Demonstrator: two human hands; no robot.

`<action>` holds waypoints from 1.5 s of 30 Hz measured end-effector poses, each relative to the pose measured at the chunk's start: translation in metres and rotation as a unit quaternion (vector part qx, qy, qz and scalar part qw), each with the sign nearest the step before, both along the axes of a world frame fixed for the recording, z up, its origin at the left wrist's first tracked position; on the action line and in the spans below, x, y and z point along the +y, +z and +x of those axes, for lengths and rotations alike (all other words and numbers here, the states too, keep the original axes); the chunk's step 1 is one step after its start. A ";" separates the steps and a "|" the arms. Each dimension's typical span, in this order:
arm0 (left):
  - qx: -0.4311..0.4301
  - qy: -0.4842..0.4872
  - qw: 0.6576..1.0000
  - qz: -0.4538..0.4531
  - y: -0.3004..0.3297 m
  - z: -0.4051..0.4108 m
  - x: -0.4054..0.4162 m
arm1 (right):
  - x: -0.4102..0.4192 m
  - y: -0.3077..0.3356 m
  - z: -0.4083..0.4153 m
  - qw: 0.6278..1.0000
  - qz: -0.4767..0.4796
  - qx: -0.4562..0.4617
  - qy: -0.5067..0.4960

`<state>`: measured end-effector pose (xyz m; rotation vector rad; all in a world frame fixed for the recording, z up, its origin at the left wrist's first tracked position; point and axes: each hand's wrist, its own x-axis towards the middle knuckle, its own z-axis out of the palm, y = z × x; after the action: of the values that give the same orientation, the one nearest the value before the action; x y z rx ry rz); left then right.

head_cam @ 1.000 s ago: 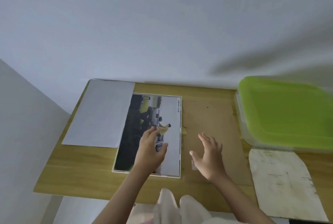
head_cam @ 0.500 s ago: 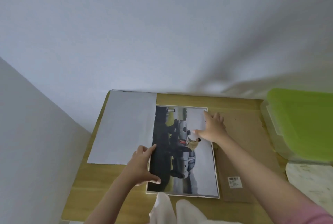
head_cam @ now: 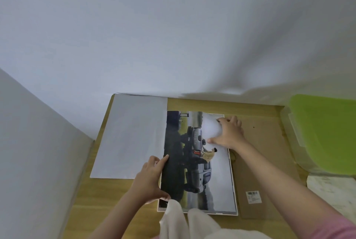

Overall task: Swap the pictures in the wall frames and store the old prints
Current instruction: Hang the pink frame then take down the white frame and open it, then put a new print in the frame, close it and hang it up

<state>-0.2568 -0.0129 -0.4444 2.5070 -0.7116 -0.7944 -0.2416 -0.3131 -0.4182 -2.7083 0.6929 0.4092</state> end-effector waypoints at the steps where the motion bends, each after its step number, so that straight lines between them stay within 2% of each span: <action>1: 0.001 0.003 1.000 -0.003 0.000 -0.001 0.000 | 0.001 -0.001 -0.002 1.000 0.009 -0.017 -0.001; 4: -0.003 0.005 1.000 -0.005 0.000 -0.002 0.000 | 0.003 -0.001 -0.013 0.986 0.117 -0.121 -0.022; 6: -0.003 0.004 1.000 -0.005 0.000 -0.002 0.001 | 0.005 0.005 -0.025 0.952 0.230 -0.194 -0.049; 8: -0.002 0.002 1.000 -0.004 0.001 -0.003 0.000 | 0.007 0.011 -0.038 0.932 0.280 -0.224 -0.057; 12: 0.002 0.009 1.000 -0.007 0.001 -0.006 0.001 | 0.012 0.017 -0.049 0.919 0.279 -0.272 -0.059; 16: -0.004 0.048 0.998 -0.036 0.003 -0.012 0.004 | 0.020 0.039 -0.045 0.879 0.318 -0.339 -0.107; 24: -0.011 0.128 0.965 -0.229 0.021 -0.012 0.006 | 0.008 0.081 -0.043 0.788 0.382 -0.452 -0.168; 28: 0.007 0.163 0.941 -0.296 0.044 -0.012 -0.008 | -0.013 0.089 -0.063 0.765 0.384 -0.479 -0.194; 31: 0.029 0.151 0.928 -0.339 0.058 -0.012 -0.023 | -0.033 0.095 -0.089 0.747 0.370 -0.503 -0.227; 35: 0.018 0.102 0.931 -0.349 0.064 -0.014 -0.059 | -0.073 0.098 -0.142 0.684 0.382 -0.539 -0.309; 37: 0.017 0.089 0.930 -0.357 0.066 -0.022 -0.087 | -0.099 0.097 -0.177 0.666 0.368 -0.546 -0.352; 39: 0.029 0.093 0.922 -0.375 0.068 -0.037 -0.120 | -0.127 0.094 -0.216 0.662 0.351 -0.543 -0.380; 45: 0.105 0.138 0.899 -0.402 0.061 -0.101 -0.218 | -0.192 0.080 -0.340 0.683 0.319 -0.490 -0.437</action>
<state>-0.3576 -0.2313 -0.3837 1.6864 -0.4562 -0.5063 -0.5818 -0.5054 -0.3385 -1.3051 1.0626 -0.8318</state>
